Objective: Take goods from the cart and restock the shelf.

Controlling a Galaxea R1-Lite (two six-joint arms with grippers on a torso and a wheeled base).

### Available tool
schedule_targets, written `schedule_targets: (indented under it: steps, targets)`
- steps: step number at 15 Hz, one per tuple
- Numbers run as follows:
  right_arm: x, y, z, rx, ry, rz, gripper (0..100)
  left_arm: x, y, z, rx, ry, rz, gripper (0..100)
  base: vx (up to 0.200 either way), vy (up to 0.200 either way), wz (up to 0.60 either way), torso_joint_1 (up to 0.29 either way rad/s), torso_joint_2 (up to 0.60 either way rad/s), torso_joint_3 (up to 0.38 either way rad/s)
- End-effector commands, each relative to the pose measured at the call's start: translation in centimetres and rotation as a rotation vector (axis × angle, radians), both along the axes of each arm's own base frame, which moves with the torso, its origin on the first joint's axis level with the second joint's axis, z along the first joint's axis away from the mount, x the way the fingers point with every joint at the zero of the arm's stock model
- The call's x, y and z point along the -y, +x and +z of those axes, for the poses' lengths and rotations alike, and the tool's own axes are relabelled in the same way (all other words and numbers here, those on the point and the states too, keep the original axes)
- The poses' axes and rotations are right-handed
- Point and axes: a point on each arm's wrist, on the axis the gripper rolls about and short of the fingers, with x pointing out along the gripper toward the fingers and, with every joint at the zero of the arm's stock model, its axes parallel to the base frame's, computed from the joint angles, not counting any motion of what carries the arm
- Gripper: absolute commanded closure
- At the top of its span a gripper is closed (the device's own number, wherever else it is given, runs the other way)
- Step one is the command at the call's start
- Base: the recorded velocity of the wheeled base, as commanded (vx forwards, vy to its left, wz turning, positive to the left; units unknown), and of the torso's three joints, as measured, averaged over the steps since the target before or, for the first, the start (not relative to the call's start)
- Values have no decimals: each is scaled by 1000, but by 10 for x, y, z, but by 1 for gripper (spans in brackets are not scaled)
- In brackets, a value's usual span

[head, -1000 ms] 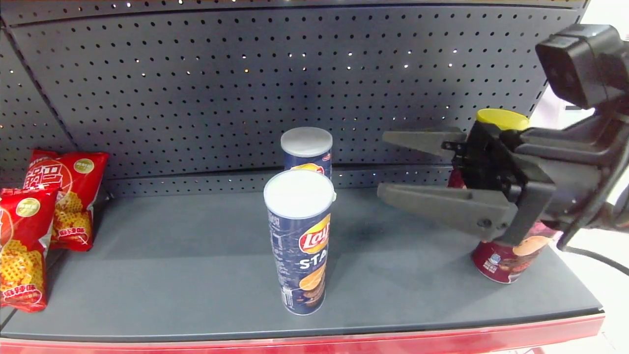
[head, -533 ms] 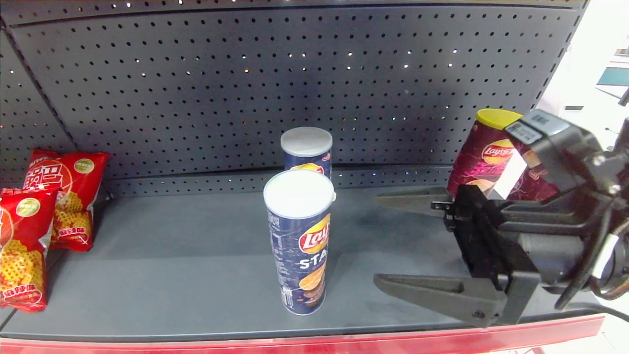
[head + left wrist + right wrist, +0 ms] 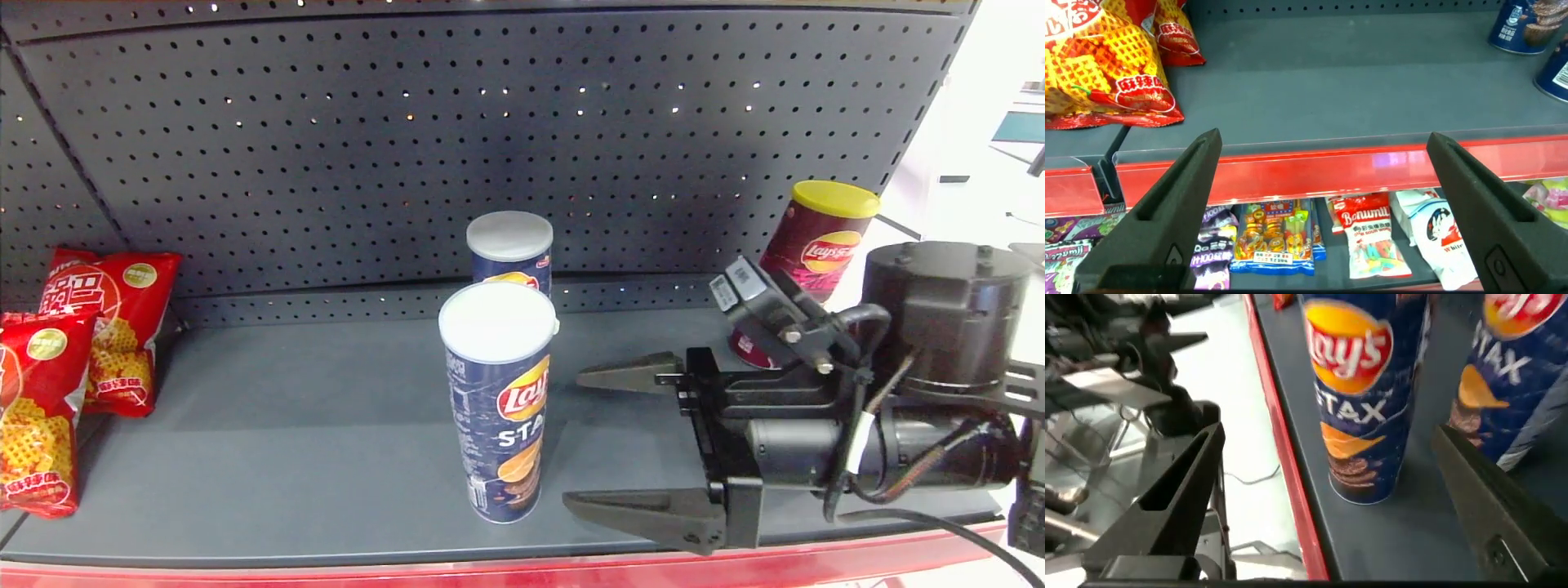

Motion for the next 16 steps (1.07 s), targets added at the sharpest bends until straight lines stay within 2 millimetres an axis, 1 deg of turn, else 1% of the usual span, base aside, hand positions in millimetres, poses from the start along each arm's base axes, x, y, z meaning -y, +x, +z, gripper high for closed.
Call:
schedule_targets:
  steps: [1,3,5,8,12,14,15,16]
  targets:
    - [-12,16,-19,-36,-46,0,0,0,0,0,1,-1,-1,0,0,0,0,0,0,0]
    - [-15,27,-25,-40,-59,-15,0,0,0,0,-1,-1,0,0,0,0,0,0,0,0]
    - [-13,39,-30,-41,-68,-32,0,0,0,0,-1,-1,0,0,0,0,0,0,0,0]
    - [-14,54,-32,-23,-67,-31,0,0,0,0,-1,-1,-1,0,0,0,0,0,0,0]
    - [-17,54,-34,-34,-67,-13,0,0,0,0,-1,-1,-1,0,0,0,0,0,0,0]
    - [-20,51,-33,-34,-63,11,0,0,0,0,-1,-1,0,0,0,0,0,0,0,0]
    - [-25,44,-32,-34,-62,38,0,0,0,0,-1,-1,0,0,0,0,0,0,0,0]
    - [-26,43,-31,-33,-61,43,0,0,0,0,-1,-1,-1,0,0,0,0,0,0,0]
